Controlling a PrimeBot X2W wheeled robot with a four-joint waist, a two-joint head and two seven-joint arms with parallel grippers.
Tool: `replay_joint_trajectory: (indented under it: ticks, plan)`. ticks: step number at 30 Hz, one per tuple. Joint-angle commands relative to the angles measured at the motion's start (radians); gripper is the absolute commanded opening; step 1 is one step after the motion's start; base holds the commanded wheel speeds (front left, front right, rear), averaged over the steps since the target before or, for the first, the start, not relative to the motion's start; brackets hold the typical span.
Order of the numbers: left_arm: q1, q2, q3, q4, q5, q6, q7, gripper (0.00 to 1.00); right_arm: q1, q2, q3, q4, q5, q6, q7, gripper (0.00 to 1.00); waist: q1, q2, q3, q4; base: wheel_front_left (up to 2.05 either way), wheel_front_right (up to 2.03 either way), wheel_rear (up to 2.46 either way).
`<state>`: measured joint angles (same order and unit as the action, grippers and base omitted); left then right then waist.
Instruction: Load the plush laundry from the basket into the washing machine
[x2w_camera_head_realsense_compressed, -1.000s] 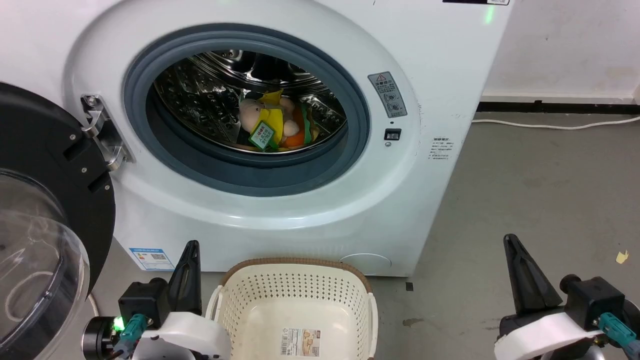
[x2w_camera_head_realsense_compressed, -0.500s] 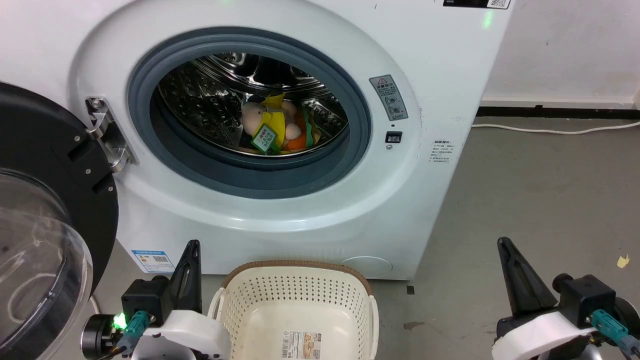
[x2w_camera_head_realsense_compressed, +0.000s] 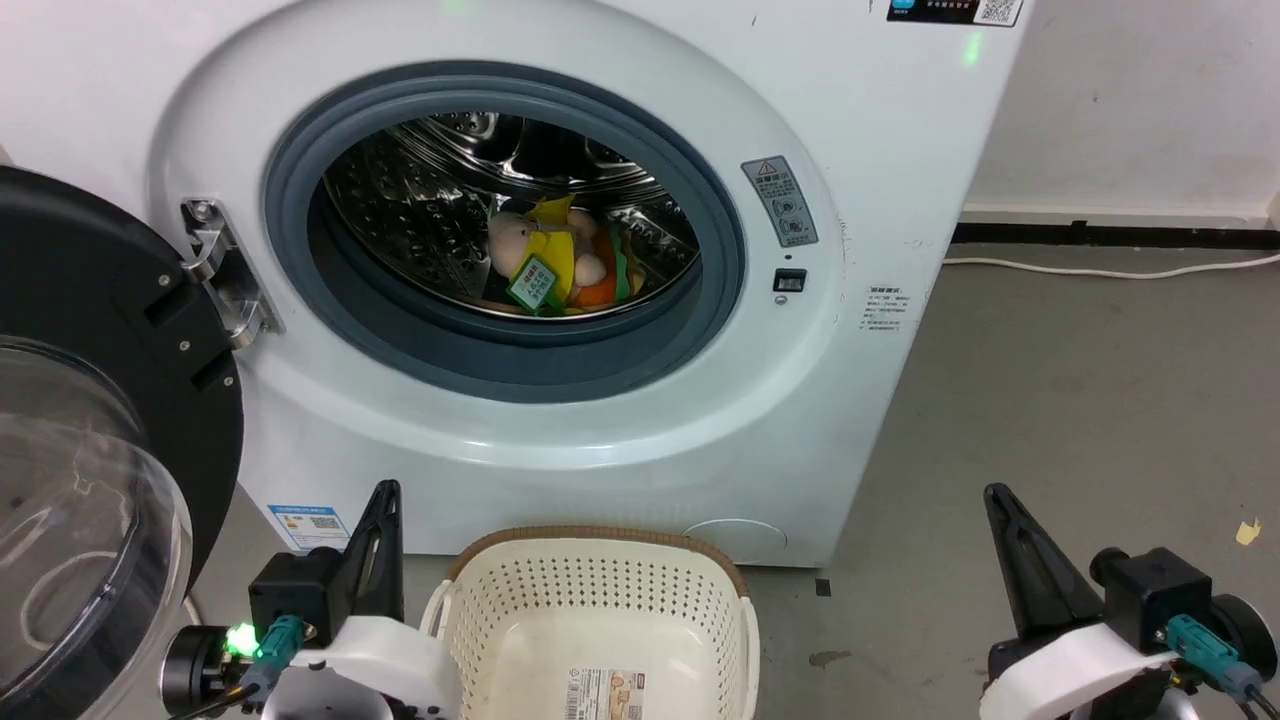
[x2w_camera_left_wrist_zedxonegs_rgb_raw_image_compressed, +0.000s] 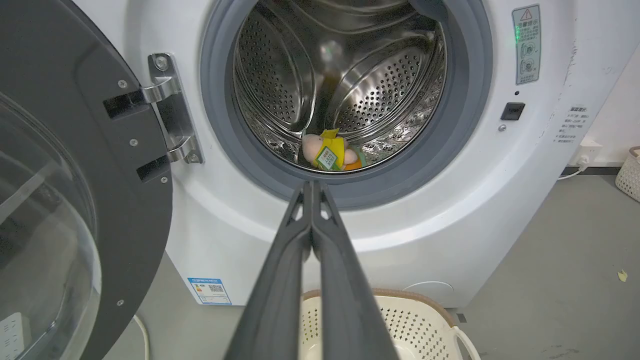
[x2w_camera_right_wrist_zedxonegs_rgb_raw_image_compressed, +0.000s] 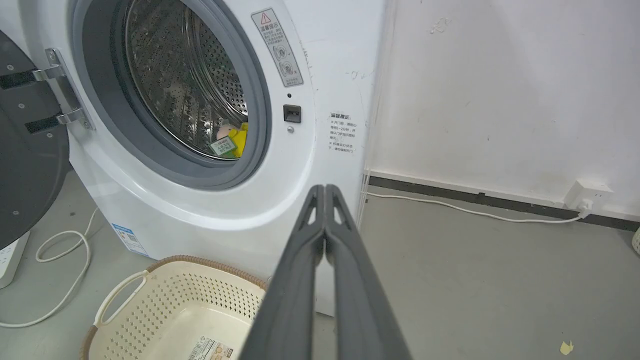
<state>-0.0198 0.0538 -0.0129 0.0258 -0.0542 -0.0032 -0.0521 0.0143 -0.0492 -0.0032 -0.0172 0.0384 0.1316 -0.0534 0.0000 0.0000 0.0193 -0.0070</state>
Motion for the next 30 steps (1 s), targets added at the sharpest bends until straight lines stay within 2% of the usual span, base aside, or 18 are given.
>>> replay_joint_trajectory:
  ticks: [1,30]
  plan:
    - [0.016,0.0,0.005,-0.007,0.011,0.001,0.005,0.0,-0.01,-0.001,0.001,0.004,-0.008,-0.001,0.006,0.0,0.0,0.0,-0.001,0.0,0.0,0.0,0.0]
    - [0.02,-0.004,0.013,-0.026,0.054,0.003,0.052,0.0,-0.014,-0.001,0.003,0.017,-0.038,-0.001,0.053,0.0,0.0,0.0,-0.019,0.007,0.0,0.0,0.0]
